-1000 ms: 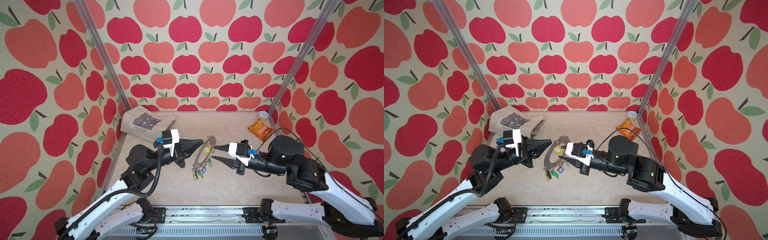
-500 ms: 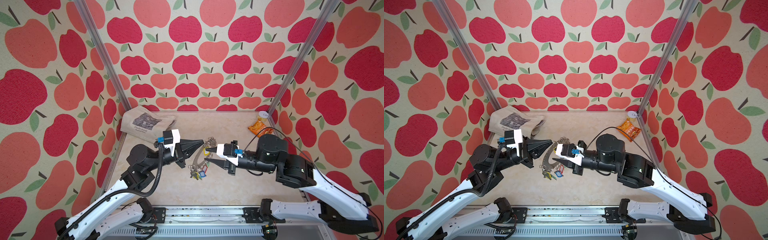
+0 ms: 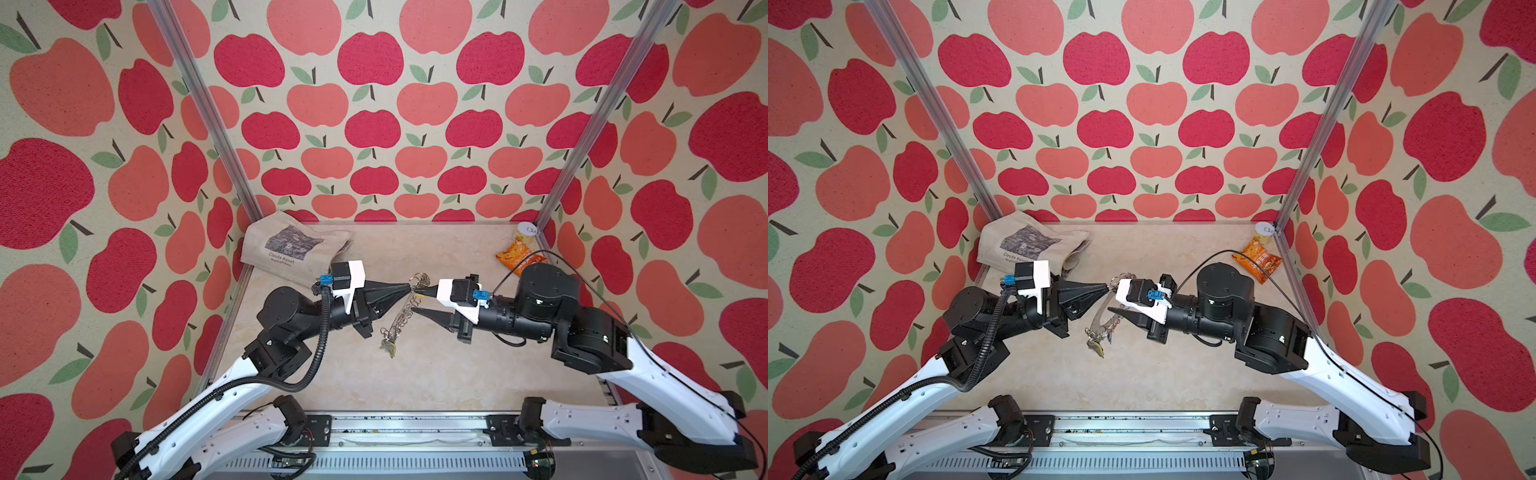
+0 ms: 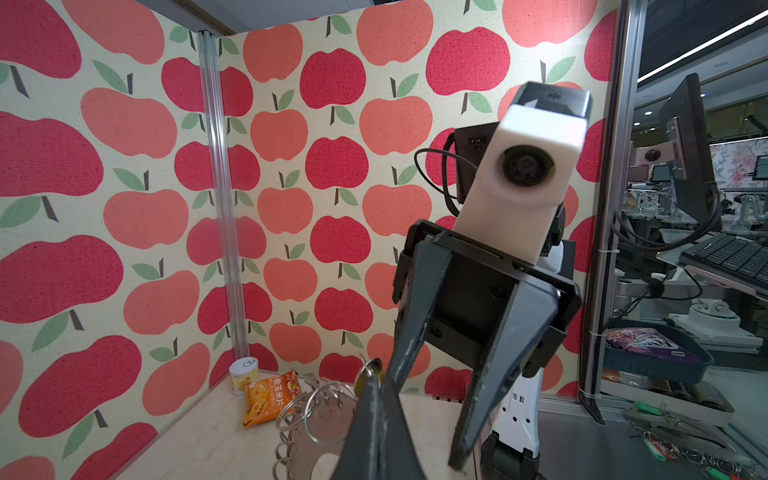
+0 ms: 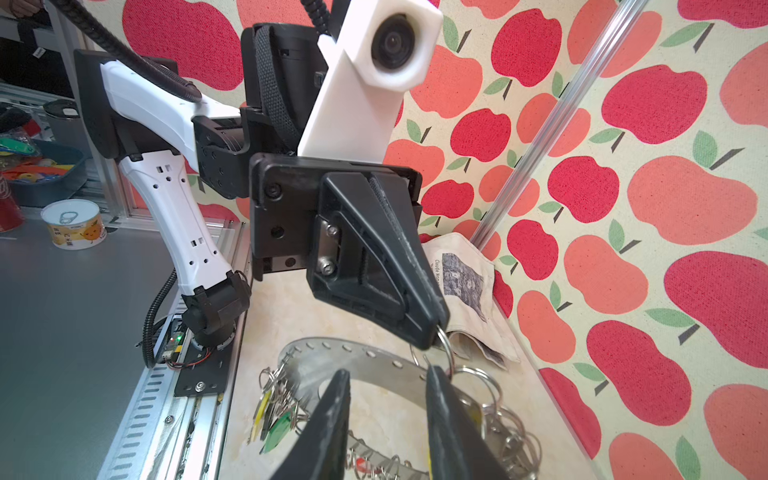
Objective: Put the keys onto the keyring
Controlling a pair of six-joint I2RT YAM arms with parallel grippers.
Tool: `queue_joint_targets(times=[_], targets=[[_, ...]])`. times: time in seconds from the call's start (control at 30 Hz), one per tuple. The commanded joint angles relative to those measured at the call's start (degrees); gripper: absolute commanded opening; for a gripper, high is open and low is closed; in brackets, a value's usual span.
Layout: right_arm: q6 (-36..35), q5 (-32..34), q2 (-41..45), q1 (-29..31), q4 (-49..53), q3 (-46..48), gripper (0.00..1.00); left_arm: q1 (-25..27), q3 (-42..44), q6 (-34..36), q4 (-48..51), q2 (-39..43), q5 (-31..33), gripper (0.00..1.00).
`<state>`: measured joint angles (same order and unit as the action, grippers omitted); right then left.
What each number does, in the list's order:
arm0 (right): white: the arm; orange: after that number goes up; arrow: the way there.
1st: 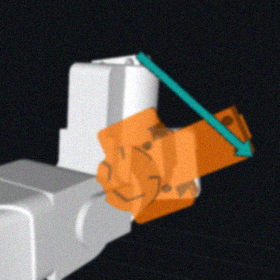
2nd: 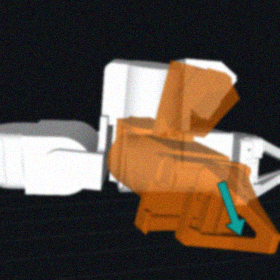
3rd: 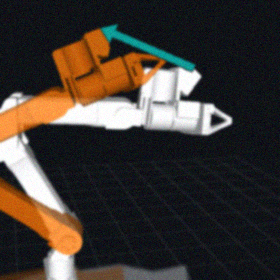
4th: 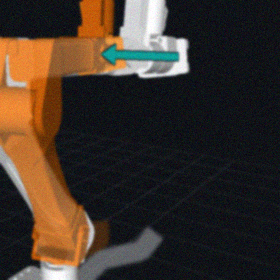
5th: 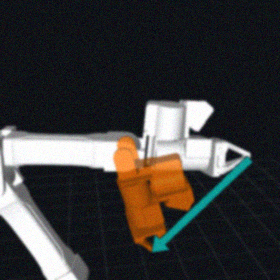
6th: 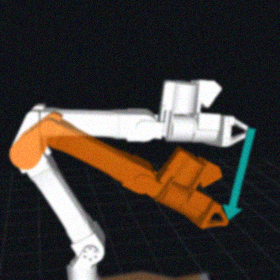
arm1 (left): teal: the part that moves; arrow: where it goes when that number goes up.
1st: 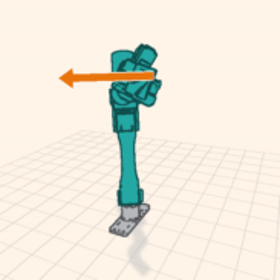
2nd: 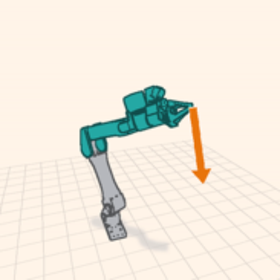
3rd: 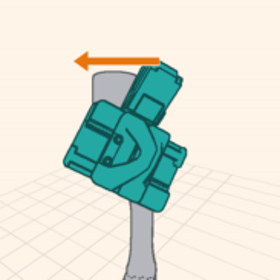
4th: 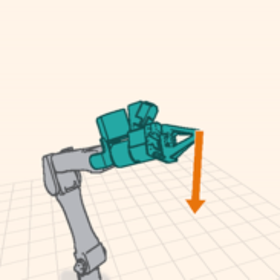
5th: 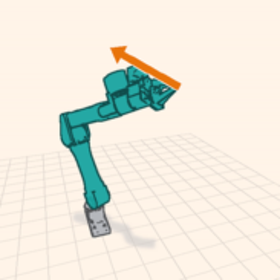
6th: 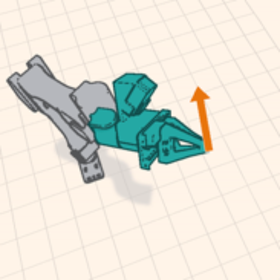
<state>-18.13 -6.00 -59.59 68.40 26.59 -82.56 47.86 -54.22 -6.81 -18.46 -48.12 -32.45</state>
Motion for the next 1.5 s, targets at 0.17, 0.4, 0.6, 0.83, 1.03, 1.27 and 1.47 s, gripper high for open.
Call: queue_joint_targets(times=[0.17,0.4,0.6,0.83,1.03,1.27,1.47], targets=[[0.65,3.19,2.46,-1.52,-0.70,0.92,0.33,0.28,-2.18,-0.90,-2.15,1.18,-3.15,0.00],[0.69,1.63,3.03,-1.58,1.52,0.03,0.33,0.17,-2.10,0.06,-1.43,1.36,-1.82,0.00],[0.20,0.08,2.59,-1.52,1.04,-0.02,0.34,0.23,-2.32,-0.06,-1.74,1.10,-2.05,0.00],[0.38,-1.16,1.43,-1.67,0.66,0.30,0.33,0.28,-2.53,-0.55,-2.10,1.10,-2.92,0.00],[1.68,-4.25,-0.02,-2.09,-0.37,0.45,0.25,0.29,-2.64,-1.27,-3.24,1.01,-3.54,0.00],[3.51,-7.27,-0.70,-2.52,-3.73,2.34,0.25,0.22,-2.65,-2.47,-4.97,0.25,-4.44,0.00],[4.21,-8.84,-0.07,-2.89,-5.70,3.13,0.25,0.14,-2.08,-3.21,-5.56,0.20,-4.84,0.00]])
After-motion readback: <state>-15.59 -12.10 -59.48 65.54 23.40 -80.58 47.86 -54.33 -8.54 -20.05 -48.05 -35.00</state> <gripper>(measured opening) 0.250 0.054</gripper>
